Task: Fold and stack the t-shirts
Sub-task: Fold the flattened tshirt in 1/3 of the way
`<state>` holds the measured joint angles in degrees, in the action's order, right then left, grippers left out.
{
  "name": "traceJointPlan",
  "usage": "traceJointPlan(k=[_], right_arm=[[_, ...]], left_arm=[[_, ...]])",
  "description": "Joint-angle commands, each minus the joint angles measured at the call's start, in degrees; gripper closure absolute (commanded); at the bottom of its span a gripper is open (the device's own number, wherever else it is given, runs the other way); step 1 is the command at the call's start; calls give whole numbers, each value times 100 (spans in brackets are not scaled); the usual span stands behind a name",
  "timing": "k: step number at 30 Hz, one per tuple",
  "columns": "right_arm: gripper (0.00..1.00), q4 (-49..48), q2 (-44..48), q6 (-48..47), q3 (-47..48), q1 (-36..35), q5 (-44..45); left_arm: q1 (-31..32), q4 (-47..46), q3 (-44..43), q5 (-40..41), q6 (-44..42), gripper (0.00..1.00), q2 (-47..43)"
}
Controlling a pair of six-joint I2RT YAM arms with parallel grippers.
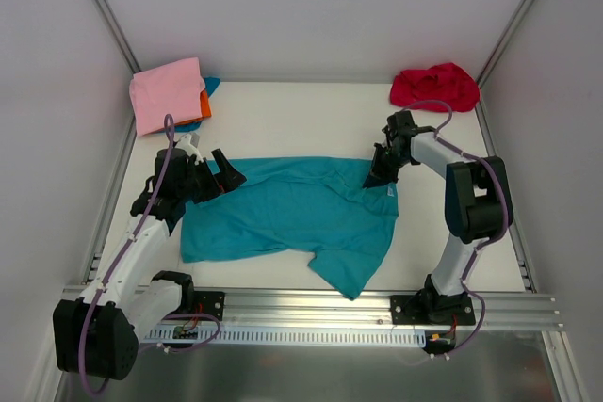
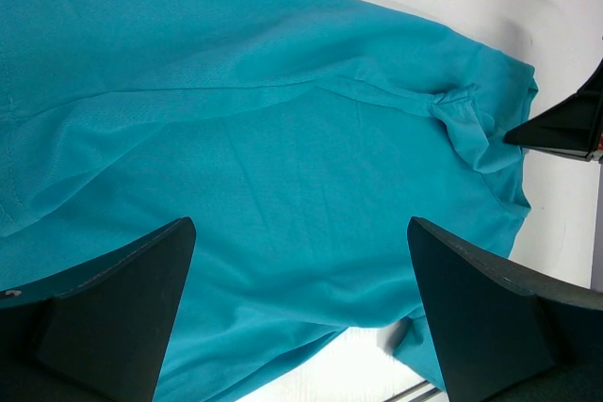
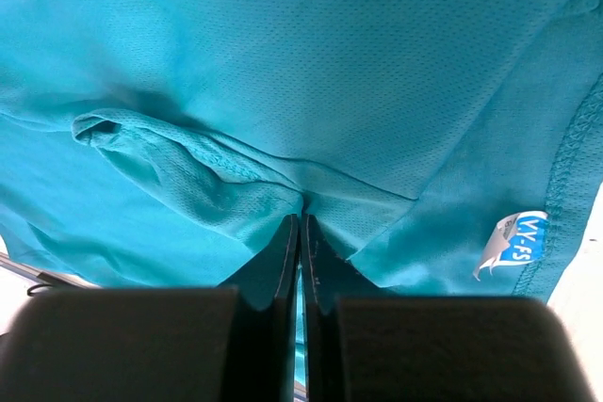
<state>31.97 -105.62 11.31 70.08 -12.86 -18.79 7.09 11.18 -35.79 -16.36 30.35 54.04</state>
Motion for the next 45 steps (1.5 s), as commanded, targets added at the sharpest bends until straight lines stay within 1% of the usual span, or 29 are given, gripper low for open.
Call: traceJointPlan(k=[1,8,11,16,22,25,27,28,29,30,31,32,34,37,42,45], right_arm=[[100,-33,120,-6,41,3,-99],[100,-120,735,-32,-214,-23,-301],[99,28,1025,-172,-162,-163,-432],[99,222,1070,-366,-100,-348,-766],[99,380,869,-568,-206,-586,-1162],[97,538,772,-699,-293,-726,-1285],[87,635,754,-762,-381,-832,-1285],[80,757,745,-814,-425,-858,-1294],[68,819,754,-919,-469,-919,-1303],[61,872,762,-955,-574,-937,-1260],[29,925,789,-981,-644,-963,-1216],[1,952,859,-1025,-715,-999,-1180],[0,873,999,-1008,-942,-999,-996],[0,847,1175,-947,-988,-990,-767],[0,785,1211,-754,-549,-990,-372],[0,767,1167,-683,-171,-990,-371]], left_arm=[[20,-37,-42,-78,-134,1,1],[20,-125,-16,-95,-99,1,27],[20,-177,2,-113,-47,1,71],[20,-204,-7,-157,-11,1,72],[20,-142,-42,-131,-55,1,63],[20,-134,-68,-122,-64,1,63],[20,-142,-68,-122,-64,1,80],[20,-142,-68,-122,-64,1,89],[20,-142,-68,-122,-73,1,106],[20,-151,-68,-122,-56,1,115],[20,-169,-68,-131,-55,1,124],[20,-177,-60,-139,-47,1,142],[20,-221,-42,-157,-29,1,159],[20,-248,-7,-183,-3,1,194],[20,-195,11,-166,-20,1,116],[20,-125,2,-148,-47,1,36]])
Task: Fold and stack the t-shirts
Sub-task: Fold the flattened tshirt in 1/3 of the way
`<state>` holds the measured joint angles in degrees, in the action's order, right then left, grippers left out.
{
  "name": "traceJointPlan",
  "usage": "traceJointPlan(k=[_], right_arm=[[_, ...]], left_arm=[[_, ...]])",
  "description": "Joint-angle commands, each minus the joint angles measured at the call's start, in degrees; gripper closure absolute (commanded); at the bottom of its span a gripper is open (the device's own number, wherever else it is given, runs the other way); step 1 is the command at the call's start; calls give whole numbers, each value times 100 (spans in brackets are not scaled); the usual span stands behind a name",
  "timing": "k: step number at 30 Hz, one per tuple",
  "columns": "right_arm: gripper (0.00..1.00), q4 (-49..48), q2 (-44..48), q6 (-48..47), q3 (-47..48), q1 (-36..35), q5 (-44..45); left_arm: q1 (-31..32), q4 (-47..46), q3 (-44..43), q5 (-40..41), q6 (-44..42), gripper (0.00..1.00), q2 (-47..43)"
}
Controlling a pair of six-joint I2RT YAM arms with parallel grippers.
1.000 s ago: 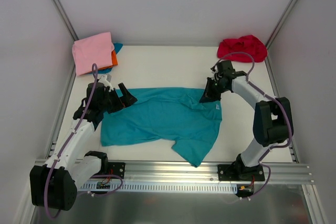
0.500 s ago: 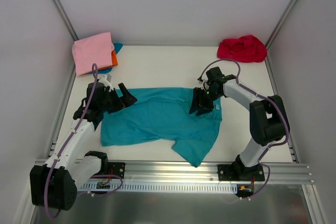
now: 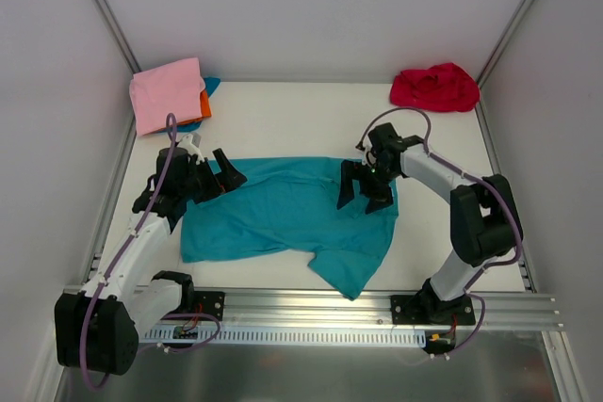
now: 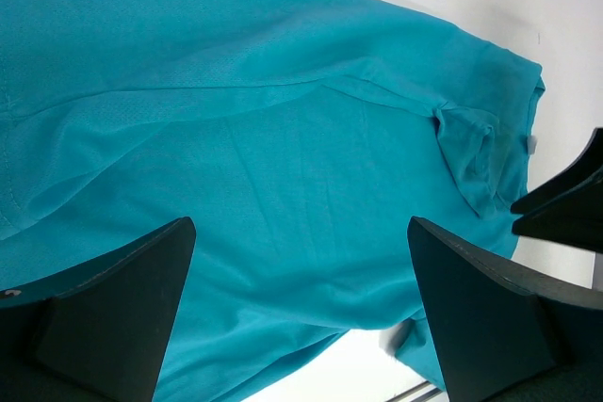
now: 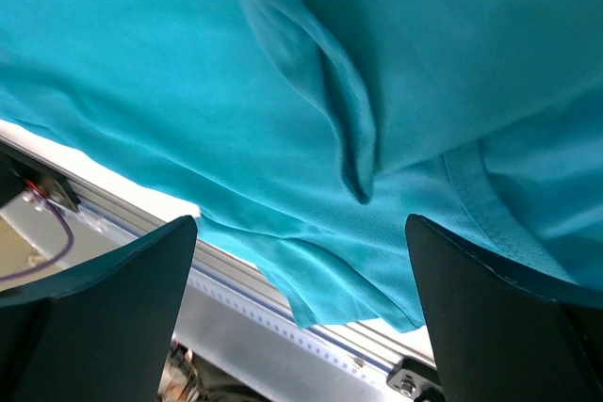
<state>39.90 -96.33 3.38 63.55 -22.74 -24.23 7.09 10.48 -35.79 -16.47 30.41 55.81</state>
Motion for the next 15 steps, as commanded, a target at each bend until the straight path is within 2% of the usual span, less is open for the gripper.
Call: traceJointPlan(k=[1,6,15], right_arm=[[1,-70,212,137,561,-11,199],[1,-210,-157,198,1027,-11,199],[0,-711,-966,286,1204,-11,85]], left_arm=[[20,-37,11,-137,-53,1,-167],[20,-46,98,-207,-27,1,-404],[20,-2,301,-497,8,1,-1133]])
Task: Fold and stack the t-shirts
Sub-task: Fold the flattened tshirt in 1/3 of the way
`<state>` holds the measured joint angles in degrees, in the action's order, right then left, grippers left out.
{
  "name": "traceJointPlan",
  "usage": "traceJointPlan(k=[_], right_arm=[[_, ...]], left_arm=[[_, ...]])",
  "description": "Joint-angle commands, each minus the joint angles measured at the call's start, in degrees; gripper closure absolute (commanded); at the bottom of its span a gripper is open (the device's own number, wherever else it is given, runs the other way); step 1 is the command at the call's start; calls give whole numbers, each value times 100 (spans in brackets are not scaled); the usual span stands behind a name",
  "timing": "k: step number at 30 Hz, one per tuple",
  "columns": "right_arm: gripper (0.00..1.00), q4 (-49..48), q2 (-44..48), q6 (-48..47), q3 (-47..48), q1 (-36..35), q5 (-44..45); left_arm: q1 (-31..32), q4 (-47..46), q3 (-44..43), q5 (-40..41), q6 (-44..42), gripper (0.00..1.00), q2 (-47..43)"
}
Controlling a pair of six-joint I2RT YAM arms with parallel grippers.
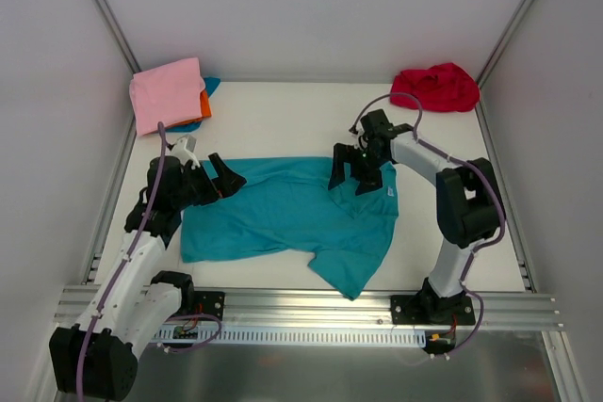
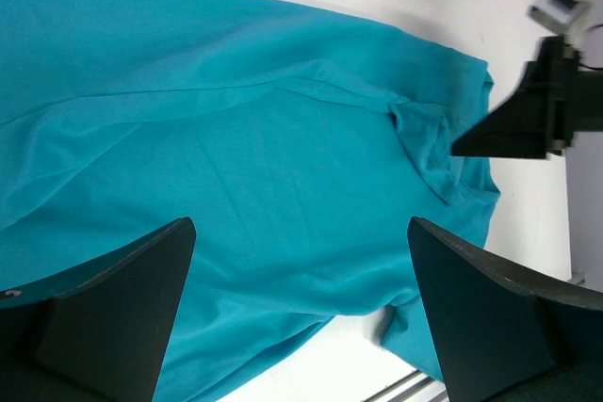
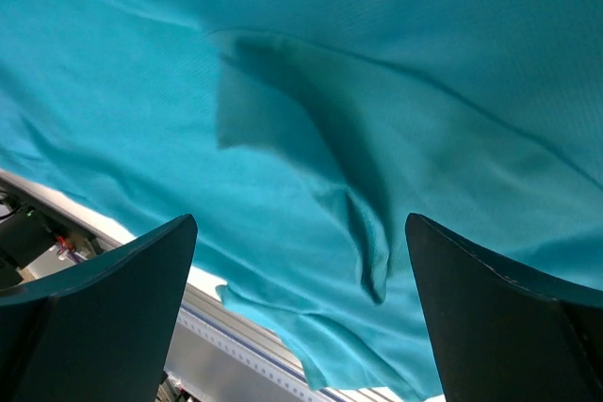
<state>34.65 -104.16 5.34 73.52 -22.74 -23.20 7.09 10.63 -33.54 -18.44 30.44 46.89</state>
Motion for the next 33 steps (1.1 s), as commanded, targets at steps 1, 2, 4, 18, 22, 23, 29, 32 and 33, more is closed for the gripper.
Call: traceJointPlan(k=[1,2,4,18,22,23,29,32,33], right_arm=[[1,-239,-201,116,190,-28,34],[1,-283,-227,125,181,-46,78],[1,-354,-254,133,198,-81,88],[59,-495,-632,344,576,-283,-273],[57,-521,-615,432,532,-450,-308],[57,-521,-606,476,515,-485,-308],[56,-504,-465,608,418,-793,-299],[50,-486,-395,696,313,-1003,-290],[47,-477,-386,705,286,-1056,-273]], left_arm=[[20,-9,102,-353,15,1,-364],[20,-9,137,-406,15,1,-443],[20,9,163,-459,6,1,-654],[20,176,278,-450,-55,1,-928],[20,141,278,-459,-55,1,-875],[20,132,286,-459,-55,1,-858],[20,132,287,-459,-47,1,-831],[20,123,287,-450,-38,1,-822],[20,132,287,-459,-46,1,-805]])
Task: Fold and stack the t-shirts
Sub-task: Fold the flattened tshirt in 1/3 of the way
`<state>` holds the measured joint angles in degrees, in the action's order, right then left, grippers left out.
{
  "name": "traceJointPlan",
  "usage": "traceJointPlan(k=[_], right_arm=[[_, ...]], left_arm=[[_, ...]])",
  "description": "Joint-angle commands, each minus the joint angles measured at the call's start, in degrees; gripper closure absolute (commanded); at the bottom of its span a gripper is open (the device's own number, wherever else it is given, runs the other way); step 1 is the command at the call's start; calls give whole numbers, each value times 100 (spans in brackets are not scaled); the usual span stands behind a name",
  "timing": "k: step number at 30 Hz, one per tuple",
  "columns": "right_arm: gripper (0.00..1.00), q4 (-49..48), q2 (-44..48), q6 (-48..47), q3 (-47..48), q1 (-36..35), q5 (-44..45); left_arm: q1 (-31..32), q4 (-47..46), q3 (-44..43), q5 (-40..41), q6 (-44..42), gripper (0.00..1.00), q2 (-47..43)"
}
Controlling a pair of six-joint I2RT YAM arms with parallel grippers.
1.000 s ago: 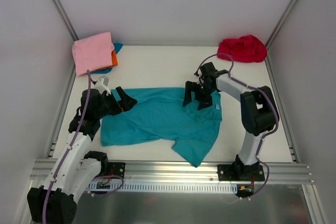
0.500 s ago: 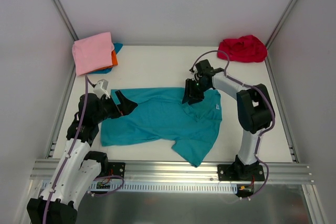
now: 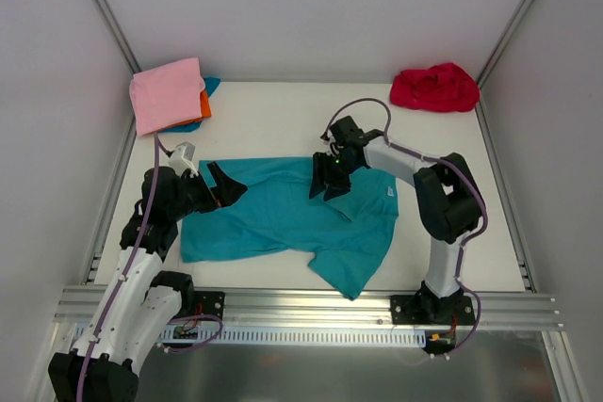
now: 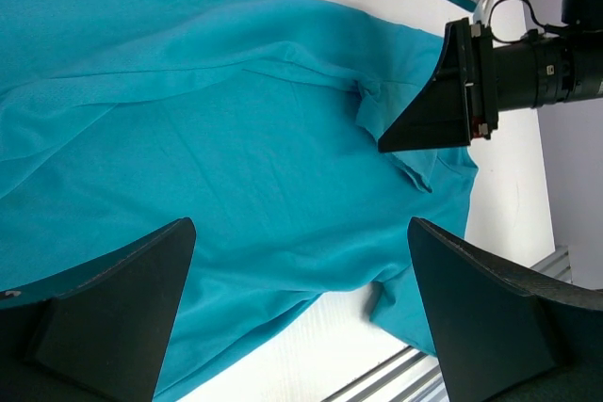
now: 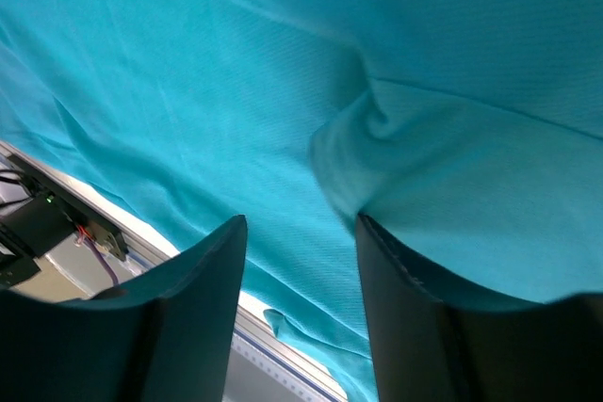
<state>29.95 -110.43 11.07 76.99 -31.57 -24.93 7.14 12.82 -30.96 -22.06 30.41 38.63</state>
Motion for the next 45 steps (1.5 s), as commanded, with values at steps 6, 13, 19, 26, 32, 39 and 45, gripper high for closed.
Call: traceJointPlan(k=[6,13,19,26,32,39,45], right_arm=[[35,-191,521,229,-561,-455,137],[34,1,1339,-52,-817,175,1375],[33,-16,1218,-166,-870,722,1368],[33,-376,813,-79,-1133,775,1210],[33,-464,444,-17,-1151,802,1262],[33,-341,14,9,-809,1047,1359],[33,-131,-408,-61,-177,1469,1298]], left_arm=[[7,-60,20,-35,-18,1,22],[16,-95,90,-87,43,1,-84],[16,-34,90,-167,35,1,-330],[16,151,20,-175,-44,1,-400],[16,291,-77,-184,-71,1,-427],[16,467,-173,-237,-79,1,-488],[16,757,-279,-193,-167,1,-629]])
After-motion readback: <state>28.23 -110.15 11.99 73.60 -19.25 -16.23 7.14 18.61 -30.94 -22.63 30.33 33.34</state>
